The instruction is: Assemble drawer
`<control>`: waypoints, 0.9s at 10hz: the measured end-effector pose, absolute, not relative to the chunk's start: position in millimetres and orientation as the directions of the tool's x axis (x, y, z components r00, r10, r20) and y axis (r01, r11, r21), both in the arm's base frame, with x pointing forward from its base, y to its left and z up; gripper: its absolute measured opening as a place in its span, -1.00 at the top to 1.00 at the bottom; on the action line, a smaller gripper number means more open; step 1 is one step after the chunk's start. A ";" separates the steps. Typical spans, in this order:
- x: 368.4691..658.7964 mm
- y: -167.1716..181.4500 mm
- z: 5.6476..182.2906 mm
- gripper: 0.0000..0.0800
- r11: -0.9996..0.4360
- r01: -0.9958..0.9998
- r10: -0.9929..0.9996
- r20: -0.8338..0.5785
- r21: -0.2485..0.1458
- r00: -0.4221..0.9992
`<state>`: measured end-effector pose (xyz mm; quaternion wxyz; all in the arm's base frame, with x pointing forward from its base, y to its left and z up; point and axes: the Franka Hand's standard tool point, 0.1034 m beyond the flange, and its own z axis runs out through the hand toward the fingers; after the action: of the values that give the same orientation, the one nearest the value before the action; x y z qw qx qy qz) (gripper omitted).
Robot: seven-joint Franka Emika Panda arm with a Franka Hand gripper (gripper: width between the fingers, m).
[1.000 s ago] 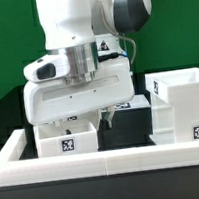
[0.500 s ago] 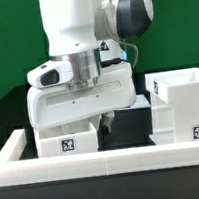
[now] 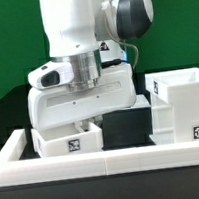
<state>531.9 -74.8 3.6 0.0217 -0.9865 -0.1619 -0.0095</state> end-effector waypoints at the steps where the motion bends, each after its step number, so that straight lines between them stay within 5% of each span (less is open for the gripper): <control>1: 532.7 -73.8 4.5 0.90 -0.947 0.319 0.318 0.026 -0.041 0.948; 5: 538.8 -71.1 12.7 0.90 -0.943 0.331 0.330 0.038 -0.037 0.943; 9: 537.6 -69.4 50.1 0.90 -0.827 0.562 0.561 0.040 -0.027 0.827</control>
Offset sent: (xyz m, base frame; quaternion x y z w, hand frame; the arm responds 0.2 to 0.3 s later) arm 0.0041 0.0061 0.0103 0.0103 -0.0043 0.0003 0.9999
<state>537.6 -69.4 50.1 0.0188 -0.9556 -0.2937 -0.0149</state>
